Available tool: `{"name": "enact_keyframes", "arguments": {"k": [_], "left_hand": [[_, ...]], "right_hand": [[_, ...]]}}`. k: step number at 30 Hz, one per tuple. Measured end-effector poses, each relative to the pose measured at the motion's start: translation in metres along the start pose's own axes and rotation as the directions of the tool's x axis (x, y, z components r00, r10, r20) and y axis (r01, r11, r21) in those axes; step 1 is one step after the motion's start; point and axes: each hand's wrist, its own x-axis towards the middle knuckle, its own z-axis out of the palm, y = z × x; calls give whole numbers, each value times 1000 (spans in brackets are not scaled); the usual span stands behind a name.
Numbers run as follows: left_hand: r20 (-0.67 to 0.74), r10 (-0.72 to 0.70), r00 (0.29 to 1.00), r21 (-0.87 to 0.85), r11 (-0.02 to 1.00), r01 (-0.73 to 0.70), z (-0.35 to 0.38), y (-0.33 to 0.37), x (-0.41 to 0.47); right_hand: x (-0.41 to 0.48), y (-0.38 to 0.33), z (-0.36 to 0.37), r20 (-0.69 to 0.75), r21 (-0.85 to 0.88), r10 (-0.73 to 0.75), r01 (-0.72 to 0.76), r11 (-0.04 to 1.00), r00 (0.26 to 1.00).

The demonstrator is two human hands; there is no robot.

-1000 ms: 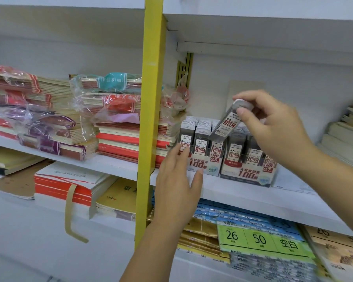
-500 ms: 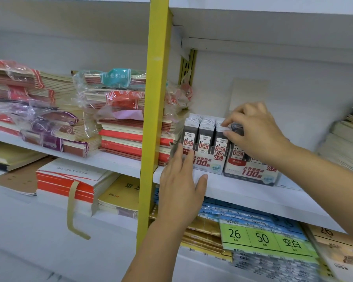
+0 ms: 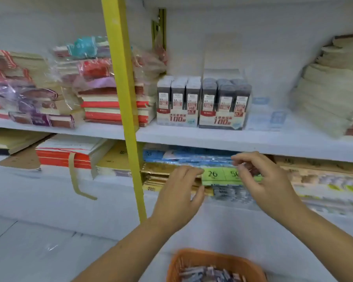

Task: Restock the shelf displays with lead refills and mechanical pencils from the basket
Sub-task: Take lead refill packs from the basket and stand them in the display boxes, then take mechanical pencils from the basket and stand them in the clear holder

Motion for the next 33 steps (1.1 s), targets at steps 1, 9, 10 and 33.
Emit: {"name": "enact_keyframes", "arguments": {"k": [1,9,10,33], "left_hand": [[140,-25,990,7,1000,24,15,-8,-19],[686,-406,603,165,895,415,150,-63,-167],[699,-439,564,174,870,462,164,-66,-179],[474,-878,65,103,129,986,286,-87,-250]], "right_hand": [[-22,16,5,54,18,112,-113,993,992],[-211,151,75,405,-243,723,-697,675,559],[-230,162,83,419,-274,752,-719,639,508],[-336,232,183,399,-385,909,-878,285,120]]}}
